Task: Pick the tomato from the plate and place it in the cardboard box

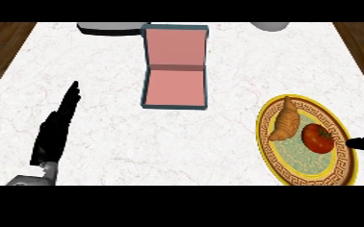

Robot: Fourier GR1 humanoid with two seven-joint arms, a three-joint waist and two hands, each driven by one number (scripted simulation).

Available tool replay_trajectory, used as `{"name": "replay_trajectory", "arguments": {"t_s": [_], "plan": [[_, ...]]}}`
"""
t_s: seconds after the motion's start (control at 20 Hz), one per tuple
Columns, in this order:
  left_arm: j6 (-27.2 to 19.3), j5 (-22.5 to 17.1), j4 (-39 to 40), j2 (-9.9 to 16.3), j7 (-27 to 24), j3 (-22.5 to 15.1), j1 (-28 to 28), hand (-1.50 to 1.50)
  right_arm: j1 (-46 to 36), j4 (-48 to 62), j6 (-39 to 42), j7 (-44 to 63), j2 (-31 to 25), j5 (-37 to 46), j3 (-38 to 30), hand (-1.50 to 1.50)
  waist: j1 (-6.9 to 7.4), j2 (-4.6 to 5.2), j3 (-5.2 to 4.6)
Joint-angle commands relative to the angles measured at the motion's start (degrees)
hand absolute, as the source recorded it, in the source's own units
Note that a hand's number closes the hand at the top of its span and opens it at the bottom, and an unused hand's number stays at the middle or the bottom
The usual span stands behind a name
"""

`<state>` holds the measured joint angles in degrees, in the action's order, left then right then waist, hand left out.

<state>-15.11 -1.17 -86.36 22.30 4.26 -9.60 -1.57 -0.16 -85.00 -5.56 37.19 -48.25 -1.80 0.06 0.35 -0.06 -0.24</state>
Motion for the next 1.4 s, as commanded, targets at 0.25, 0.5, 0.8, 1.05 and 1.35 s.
{"name": "replay_trajectory", "arguments": {"t_s": [0.25,0.5,0.8,1.05,1.35], "plan": [[0.02,1.77,0.44,-1.19,-0.52,0.45,1.15,0.00,-4.52,-7.09,15.86,20.03,-1.19,-8.90,4.27,-1.50,-0.17,0.03,0.20],[3.98,0.74,0.32,0.30,0.32,3.47,0.15,0.00,-7.83,-7.99,15.24,28.68,1.78,-5.67,4.82,-1.50,-0.28,0.03,0.21],[3.86,2.27,2.34,-1.92,-4.59,3.89,2.82,0.00,-9.47,-5.81,13.39,30.64,6.47,0.01,8.72,-1.50,-0.05,0.08,0.20],[4.18,2.97,-2.70,-2.48,-1.15,4.09,3.99,0.00,-8.21,-4.11,15.77,29.60,7.08,0.22,7.79,-1.50,-0.09,0.05,0.22],[3.01,5.84,-3.03,-5.68,-0.03,3.99,4.55,0.00,-6.71,-0.16,16.88,23.56,9.07,3.73,4.94,-1.50,-0.20,0.04,0.24]]}}
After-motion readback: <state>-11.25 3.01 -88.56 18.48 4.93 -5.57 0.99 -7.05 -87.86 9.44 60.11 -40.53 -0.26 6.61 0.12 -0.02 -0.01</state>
